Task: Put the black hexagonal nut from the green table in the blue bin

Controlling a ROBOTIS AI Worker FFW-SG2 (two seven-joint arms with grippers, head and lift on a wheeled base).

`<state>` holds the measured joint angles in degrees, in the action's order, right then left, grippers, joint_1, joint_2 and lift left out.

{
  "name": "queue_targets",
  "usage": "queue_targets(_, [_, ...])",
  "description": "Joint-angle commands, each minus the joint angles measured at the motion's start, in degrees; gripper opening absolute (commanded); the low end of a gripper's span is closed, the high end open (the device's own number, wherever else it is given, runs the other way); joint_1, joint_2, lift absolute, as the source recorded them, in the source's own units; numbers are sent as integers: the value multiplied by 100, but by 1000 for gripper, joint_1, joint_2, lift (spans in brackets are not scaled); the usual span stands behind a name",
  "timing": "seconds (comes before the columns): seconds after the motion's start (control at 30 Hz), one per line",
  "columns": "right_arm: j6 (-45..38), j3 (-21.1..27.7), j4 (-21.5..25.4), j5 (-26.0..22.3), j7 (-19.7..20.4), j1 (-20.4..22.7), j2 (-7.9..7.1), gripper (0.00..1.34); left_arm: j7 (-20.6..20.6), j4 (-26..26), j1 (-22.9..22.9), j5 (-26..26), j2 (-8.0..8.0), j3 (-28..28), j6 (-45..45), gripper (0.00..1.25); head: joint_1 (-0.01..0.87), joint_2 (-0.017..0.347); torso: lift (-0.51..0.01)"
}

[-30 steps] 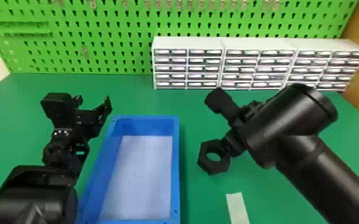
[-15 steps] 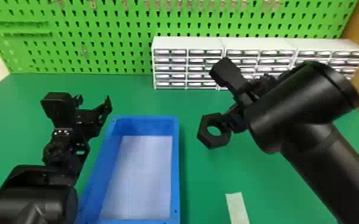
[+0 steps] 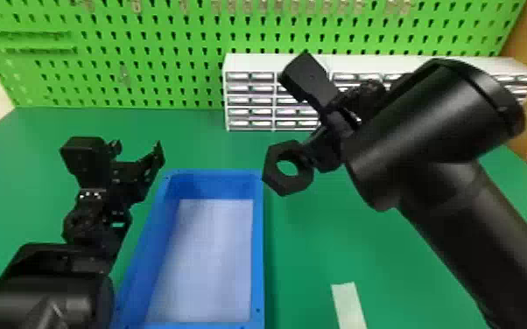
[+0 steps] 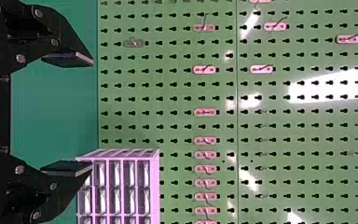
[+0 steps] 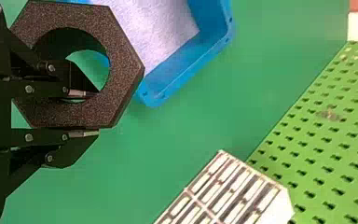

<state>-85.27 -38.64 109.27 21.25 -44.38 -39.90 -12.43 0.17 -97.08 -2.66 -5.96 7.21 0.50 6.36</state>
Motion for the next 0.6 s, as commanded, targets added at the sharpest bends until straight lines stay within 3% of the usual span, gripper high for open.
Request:
queue_targets(0.0, [143, -126, -2, -25, 0, -105, 109, 265, 0, -4, -7, -1, 0, 3, -3, 785, 686, 52, -97])
queue_targets(0.3, [494, -337, -195, -271, 44, -237, 364, 265, 0, -4, -15, -10, 0, -15, -3, 785, 686, 52, -97])
queue_targets(0.57, [846, -636, -503, -1484, 905, -299, 505, 265, 0, -4, -7, -28, 0, 3, -3, 785, 686, 52, -97])
